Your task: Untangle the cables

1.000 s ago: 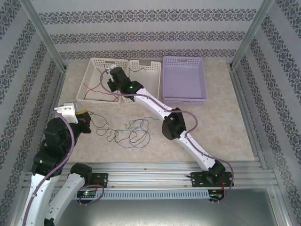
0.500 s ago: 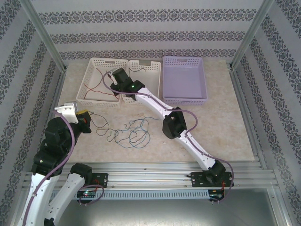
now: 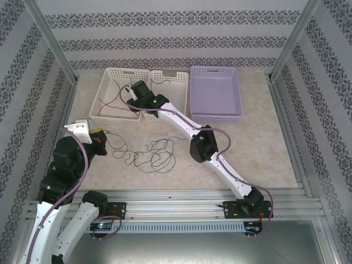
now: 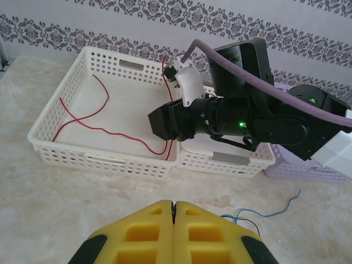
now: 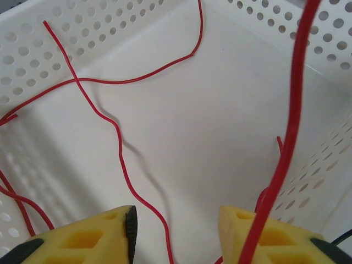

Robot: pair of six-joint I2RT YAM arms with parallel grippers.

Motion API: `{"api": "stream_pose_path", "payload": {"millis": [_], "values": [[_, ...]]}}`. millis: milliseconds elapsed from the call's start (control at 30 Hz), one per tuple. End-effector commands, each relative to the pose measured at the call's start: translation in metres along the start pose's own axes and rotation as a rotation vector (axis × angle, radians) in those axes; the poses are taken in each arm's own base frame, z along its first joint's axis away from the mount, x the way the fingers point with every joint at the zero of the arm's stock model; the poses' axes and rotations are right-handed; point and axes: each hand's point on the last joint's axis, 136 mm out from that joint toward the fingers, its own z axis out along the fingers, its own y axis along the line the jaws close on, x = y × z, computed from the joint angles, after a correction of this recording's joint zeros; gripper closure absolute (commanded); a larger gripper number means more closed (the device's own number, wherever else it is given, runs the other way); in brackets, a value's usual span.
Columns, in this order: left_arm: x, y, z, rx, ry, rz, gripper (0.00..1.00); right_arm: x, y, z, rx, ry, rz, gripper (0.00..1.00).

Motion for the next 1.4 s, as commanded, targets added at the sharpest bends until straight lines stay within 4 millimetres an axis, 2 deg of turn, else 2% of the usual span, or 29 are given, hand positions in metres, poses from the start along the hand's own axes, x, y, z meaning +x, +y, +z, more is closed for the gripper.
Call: {"api": "stream_pose_path", "payload": {"millis": [0,267,433,700,800,867,967,1200,1367], "values": [[-0.004,-0.001,0.002,0.002,-0.023,0.015,1.0,-0.047,0.01,-0.039,0.001,-0.097,-0.03,0.51],[-0.004,-0.001,0.003,0.001,-0.022,0.016,1.0,-0.076,0.018,-0.066,-0.047,-0.158,-0.001,0.38],[-0.003,-0.001,0.004,0.002,-0.015,0.017,1.0,-0.095,0.032,-0.088,-0.129,-0.193,0.029,0.35],[-0.003,-0.002,0.005,0.004,-0.011,0.018,1.0,-0.102,0.028,-0.108,-0.164,-0.179,0.076,0.34],[-0.003,-0.002,0.005,0.004,-0.011,0.018,1.0,-0.099,0.02,-0.111,-0.161,-0.152,0.114,0.39],[-0.003,-0.001,0.005,0.004,-0.011,0.017,1.0,-0.093,0.014,-0.114,-0.159,-0.118,0.147,0.5],[-0.002,-0.002,0.005,0.006,-0.01,0.018,1.0,-0.078,0.008,-0.112,-0.175,-0.056,0.195,0.61],[-0.003,-0.002,0.005,0.008,-0.012,0.018,1.0,-0.042,0.013,-0.085,-0.218,0.039,0.231,0.81],[-0.003,-0.002,0.004,0.006,-0.013,0.017,1.0,-0.032,0.02,-0.067,-0.258,0.051,0.263,0.96]]}}
